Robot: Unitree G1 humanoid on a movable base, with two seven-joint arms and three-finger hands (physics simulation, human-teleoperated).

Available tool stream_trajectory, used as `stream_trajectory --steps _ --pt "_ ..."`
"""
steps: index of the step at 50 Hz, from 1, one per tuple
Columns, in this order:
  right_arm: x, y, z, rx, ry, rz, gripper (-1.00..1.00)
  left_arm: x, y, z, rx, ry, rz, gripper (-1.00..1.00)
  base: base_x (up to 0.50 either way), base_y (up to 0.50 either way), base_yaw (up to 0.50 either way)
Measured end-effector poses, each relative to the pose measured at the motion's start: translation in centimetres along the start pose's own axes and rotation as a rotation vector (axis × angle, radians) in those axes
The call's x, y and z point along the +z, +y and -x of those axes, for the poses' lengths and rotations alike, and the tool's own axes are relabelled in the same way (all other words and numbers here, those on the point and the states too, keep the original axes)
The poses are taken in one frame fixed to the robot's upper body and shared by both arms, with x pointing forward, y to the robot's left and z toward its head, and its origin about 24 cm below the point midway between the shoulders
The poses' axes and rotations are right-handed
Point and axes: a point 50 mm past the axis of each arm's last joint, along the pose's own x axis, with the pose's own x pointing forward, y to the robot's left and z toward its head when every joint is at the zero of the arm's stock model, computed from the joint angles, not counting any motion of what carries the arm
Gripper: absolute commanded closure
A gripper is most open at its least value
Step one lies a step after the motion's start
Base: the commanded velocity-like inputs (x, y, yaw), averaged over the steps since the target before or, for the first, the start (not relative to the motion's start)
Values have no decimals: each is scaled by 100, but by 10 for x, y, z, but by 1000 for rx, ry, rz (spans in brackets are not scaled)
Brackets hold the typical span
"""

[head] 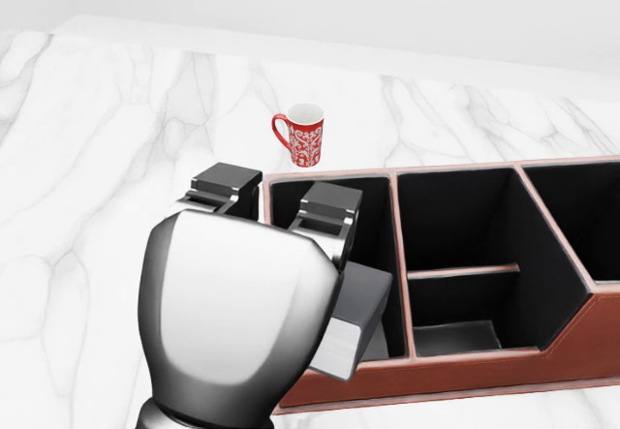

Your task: Pick up the book and place it in the left compartment of the caddy.

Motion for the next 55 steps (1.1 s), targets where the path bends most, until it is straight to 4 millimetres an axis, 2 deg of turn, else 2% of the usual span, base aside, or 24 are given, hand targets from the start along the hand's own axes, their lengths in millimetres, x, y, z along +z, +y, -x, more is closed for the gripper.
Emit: stream_trajectory --steps 14,34,55 --pt "0 0 0 -1 -2 -3 -100 0 0 -2 -1 2 5 100 0 0 0" --pt "0 0 -1 3 -1 -6 -100 -3 -19 -33 -75 35 -30 100 0 0 0" --pt "0 1 -2 5 0 -5 -100 6 -40 -50 -141 6 -41 100 0 0 0"
